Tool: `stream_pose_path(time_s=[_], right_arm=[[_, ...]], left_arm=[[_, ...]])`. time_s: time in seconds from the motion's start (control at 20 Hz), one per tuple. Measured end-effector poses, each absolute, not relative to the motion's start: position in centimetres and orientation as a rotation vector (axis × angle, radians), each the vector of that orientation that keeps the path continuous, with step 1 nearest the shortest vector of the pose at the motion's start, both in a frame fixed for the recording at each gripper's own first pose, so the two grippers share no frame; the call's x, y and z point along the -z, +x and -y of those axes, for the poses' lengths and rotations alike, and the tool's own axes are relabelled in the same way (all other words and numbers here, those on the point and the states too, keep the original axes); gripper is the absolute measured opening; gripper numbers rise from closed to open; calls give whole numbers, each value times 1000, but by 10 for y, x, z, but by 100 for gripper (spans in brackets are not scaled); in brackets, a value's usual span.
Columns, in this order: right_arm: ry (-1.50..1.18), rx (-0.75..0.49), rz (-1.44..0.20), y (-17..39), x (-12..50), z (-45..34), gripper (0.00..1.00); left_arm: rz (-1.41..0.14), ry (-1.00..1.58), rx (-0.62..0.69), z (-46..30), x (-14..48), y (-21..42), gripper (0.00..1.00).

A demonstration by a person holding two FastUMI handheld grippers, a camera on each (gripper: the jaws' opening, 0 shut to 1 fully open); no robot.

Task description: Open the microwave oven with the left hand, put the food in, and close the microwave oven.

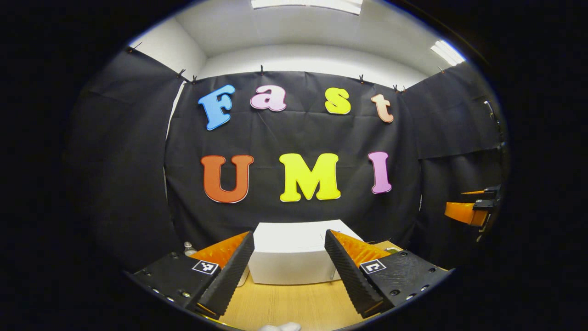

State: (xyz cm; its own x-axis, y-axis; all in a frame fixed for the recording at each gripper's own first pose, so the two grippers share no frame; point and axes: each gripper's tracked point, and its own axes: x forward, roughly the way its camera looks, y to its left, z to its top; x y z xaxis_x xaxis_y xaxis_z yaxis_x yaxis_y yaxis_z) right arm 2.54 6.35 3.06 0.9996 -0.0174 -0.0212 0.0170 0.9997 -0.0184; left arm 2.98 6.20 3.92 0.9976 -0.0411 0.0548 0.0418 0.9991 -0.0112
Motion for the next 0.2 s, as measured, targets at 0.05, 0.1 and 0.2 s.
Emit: stream_pose_path(time_s=[0.05, 0.1, 0.2], right_arm=[[-23, 16, -19, 24, -31, -64, 100], [-25, 16, -18, 22, -31, -64, 100], [-23, 10, -16, 20, -31, -65, 100]], left_arm=[[56, -8, 31, -61, -40, 29, 95], [58, -3, 17, -65, -40, 28, 95], [58, -6, 6, -67, -42, 24, 95]])
